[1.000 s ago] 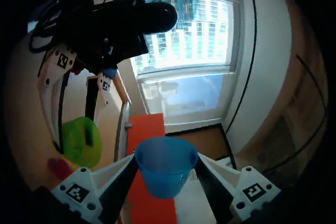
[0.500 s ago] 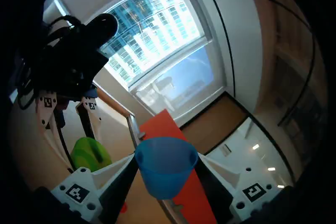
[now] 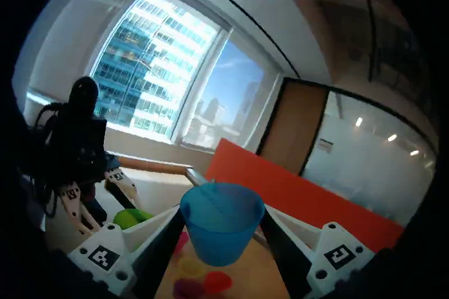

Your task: Pour water

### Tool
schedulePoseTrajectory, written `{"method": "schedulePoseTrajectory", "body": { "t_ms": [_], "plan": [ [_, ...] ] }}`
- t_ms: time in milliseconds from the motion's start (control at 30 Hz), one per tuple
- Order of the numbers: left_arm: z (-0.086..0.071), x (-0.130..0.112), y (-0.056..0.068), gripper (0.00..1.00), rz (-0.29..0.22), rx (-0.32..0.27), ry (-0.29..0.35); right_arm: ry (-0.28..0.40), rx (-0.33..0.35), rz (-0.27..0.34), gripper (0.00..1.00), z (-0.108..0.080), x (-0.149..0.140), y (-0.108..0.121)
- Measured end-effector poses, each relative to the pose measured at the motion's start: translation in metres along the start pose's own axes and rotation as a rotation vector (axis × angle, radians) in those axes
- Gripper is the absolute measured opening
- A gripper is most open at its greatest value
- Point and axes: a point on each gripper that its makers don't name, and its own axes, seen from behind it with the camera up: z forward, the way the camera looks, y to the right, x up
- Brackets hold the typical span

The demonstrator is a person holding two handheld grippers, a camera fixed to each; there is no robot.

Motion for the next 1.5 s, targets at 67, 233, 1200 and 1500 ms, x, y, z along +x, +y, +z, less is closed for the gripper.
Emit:
{"method": "schedulePoseTrajectory", "body": {
  "t_ms": [67,233,1200,1500],
  "plan": [
    [0.0,0.0,-0.001,0.83,0.0,0.002,-0.003,0.002,0.009,0.061,0.91,-0.002,0.0,0.0],
    [0.0,-0.002,-0.004,0.83,0.003,0.009,-0.009,0.001,0.027,0.167,0.91,-0.004,0.0,0.001],
    [0.001,-0.076,-0.042,0.83,0.033,0.08,-0.248,-0.195,0.164,0.242,0.91,-0.031,-0.118,-0.021],
    [0.001,-0.115,-0.046,0.83,0.041,0.067,-0.357,-0.287,0.242,0.245,0.91,-0.034,-0.172,-0.045]
  ]
}}
